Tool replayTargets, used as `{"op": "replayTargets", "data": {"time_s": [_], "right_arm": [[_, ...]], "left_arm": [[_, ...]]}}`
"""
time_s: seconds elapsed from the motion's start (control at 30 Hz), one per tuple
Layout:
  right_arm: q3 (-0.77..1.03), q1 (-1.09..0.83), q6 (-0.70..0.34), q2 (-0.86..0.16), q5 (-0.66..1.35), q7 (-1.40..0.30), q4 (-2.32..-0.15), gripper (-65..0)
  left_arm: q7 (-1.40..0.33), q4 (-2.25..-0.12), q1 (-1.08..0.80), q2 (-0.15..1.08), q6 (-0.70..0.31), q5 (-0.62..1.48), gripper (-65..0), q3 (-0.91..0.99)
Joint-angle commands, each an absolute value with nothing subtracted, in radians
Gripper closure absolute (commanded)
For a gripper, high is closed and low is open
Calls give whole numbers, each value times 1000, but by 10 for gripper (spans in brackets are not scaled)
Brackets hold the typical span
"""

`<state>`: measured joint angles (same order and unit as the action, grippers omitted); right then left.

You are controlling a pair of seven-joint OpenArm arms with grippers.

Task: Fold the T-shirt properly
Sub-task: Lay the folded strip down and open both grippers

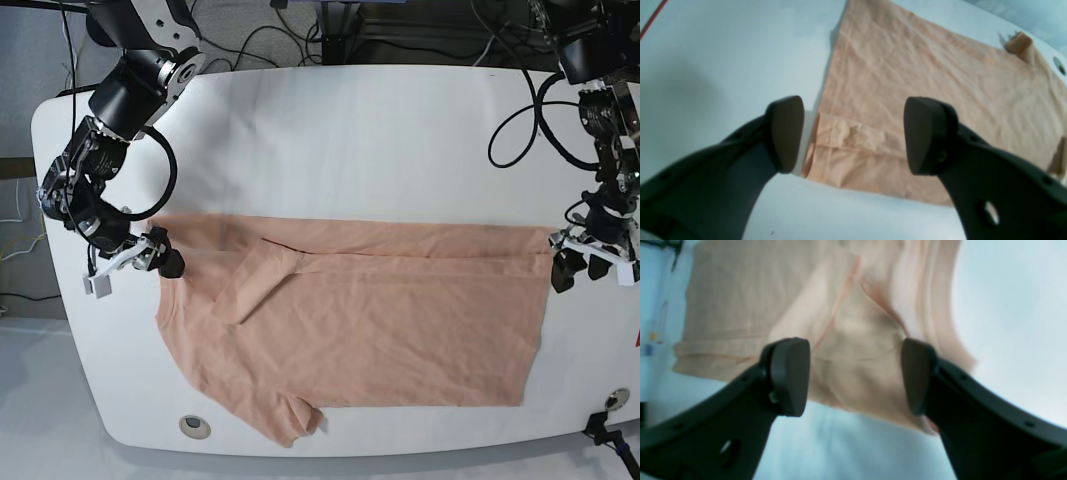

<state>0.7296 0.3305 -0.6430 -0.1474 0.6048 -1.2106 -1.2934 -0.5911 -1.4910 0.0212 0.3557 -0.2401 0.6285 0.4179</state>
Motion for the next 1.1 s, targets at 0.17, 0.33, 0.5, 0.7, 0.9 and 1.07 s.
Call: {"op": "replayTargets", "data": {"time_s": [0.17,0.33,0.5,0.7,0.9,1.07], "right_arm": [[538,255,-647,-228,622,-1170,-1546,-414],[432,166,-644,-286,536,-1043,-1603,-414],[415,131,-651,-285,306,-915,-1598,-414],[421,128,-653,-289,277,-858,-1518,-414],[421,113,-653,-291,277,-768,-1412,-414],[421,113,-653,-291,277,-697,-1348,-414]], "left_arm": [[-564,-1632,-22,371,-251,464,-441,378],[-555,-1653,-36,369,-251,369,-441,338],[-452,-1650,-64,369,-271,363,-441,309],[-444,-1652,-88,371,-286,361,-441,306],[-444,-1655,-111,371,-286,361,-441,306],[-443,-1655,-127,371,-286,361,-441,306]]}}
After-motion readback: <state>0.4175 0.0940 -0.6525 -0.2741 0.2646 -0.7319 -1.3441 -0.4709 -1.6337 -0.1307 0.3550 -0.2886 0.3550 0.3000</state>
